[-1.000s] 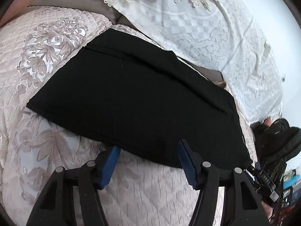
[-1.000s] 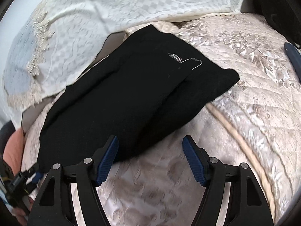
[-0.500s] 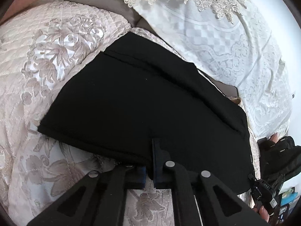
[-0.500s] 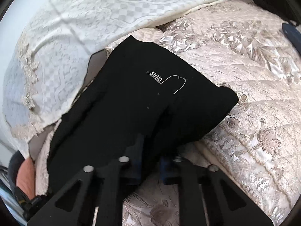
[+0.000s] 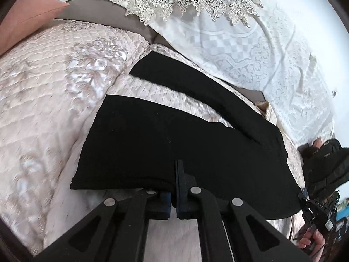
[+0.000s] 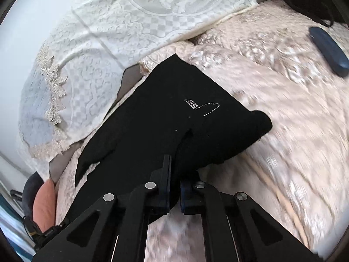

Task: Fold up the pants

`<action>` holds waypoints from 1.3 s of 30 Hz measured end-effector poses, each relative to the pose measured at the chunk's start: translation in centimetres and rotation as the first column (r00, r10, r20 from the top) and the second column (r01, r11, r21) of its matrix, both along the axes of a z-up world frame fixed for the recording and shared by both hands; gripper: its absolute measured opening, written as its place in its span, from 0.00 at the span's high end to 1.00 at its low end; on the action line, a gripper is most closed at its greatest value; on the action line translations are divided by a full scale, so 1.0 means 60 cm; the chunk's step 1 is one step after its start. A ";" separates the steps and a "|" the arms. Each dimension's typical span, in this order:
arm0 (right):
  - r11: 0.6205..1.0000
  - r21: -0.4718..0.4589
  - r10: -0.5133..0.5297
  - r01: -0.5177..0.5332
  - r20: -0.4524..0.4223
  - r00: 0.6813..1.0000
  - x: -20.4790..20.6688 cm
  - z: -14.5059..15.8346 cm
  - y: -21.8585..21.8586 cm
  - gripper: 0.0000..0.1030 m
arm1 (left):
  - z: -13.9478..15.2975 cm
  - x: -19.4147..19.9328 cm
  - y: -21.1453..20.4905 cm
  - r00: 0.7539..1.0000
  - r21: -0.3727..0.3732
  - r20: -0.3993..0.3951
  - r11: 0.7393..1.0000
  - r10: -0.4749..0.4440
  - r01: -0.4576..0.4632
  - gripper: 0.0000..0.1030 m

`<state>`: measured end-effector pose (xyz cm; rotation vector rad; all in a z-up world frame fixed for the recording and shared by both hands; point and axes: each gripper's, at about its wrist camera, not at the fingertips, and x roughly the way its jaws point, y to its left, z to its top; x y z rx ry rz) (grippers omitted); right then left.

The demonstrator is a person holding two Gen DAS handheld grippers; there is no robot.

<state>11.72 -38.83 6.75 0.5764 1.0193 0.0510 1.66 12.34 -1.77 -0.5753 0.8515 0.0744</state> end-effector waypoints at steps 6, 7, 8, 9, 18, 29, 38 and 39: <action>1.000 0.017 -0.023 0.024 -0.045 0.999 -0.077 0.011 -0.022 0.95 | 0.003 -0.064 -0.014 0.999 0.003 -0.023 0.999 -0.034 0.034 0.96; 1.000 0.013 -0.025 0.025 -0.051 0.998 -0.084 0.012 -0.025 0.95 | 0.000 -0.072 -0.018 0.999 0.007 -0.027 0.999 -0.039 0.040 0.96; 1.000 0.005 -0.026 0.026 -0.058 0.998 -0.093 0.011 -0.028 0.95 | -0.003 -0.076 -0.022 0.999 0.012 -0.032 0.999 -0.044 0.044 0.96; 1.000 -0.005 -0.026 0.025 -0.069 0.997 -0.099 0.007 -0.030 0.95 | -0.009 -0.079 -0.026 0.998 0.019 -0.041 0.998 -0.054 0.055 0.96; 0.989 -0.141 -0.055 0.035 -0.140 0.989 -0.110 -0.001 -0.047 0.80 | -0.016 -0.094 -0.032 0.996 0.099 -0.078 0.994 -0.042 0.049 0.86; 0.913 -0.388 -0.130 0.124 0.009 0.991 -0.141 0.076 -0.049 0.77 | 0.036 -0.149 0.017 0.982 0.294 -0.046 0.942 0.184 -0.163 0.83; 0.908 -0.391 0.134 -0.151 -0.072 0.988 -0.073 0.012 0.048 0.77 | 0.027 -0.076 -0.060 0.998 0.264 -0.021 0.962 -0.059 0.063 0.82; 0.904 -0.398 0.128 -0.158 -0.102 0.987 -0.069 -0.002 0.048 0.77 | 0.020 -0.070 -0.069 0.997 0.271 -0.037 0.959 -0.073 0.080 0.82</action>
